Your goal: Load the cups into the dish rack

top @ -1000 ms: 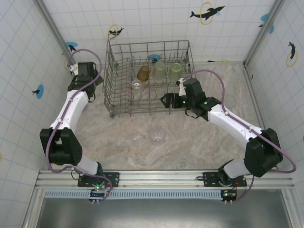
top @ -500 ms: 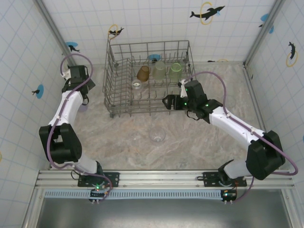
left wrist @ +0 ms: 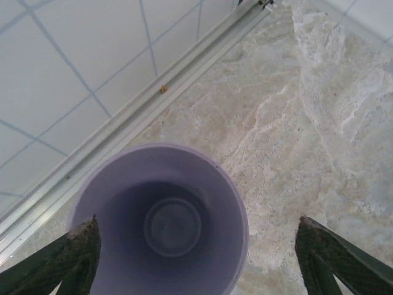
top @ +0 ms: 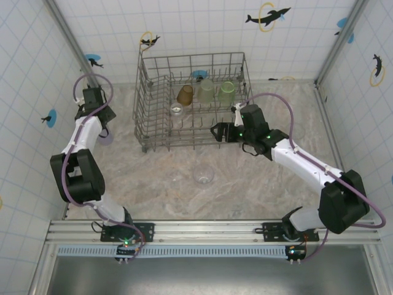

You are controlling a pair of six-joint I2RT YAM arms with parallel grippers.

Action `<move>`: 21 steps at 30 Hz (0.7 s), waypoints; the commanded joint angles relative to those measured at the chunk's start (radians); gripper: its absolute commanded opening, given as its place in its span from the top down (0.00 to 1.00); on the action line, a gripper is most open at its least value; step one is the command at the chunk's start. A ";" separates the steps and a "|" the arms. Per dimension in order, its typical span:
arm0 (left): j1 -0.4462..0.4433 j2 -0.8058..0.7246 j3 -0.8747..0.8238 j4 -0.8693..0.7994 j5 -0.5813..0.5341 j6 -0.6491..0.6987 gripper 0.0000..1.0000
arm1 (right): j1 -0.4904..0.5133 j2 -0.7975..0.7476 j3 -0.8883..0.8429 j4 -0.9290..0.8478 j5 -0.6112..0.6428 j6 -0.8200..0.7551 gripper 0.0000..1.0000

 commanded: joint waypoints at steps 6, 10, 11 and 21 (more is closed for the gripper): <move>0.006 0.073 0.029 0.042 0.089 0.080 0.27 | -0.017 0.025 -0.010 -0.037 -0.003 0.003 0.01; 0.006 0.094 0.039 0.026 0.067 0.086 0.40 | -0.028 0.033 -0.013 -0.034 -0.006 0.007 0.01; 0.006 0.096 0.036 0.025 0.057 0.085 0.45 | -0.031 0.033 -0.013 -0.034 -0.006 0.007 0.01; 0.006 0.092 0.013 0.029 0.035 0.065 1.00 | -0.049 0.025 -0.029 -0.022 -0.023 0.031 0.01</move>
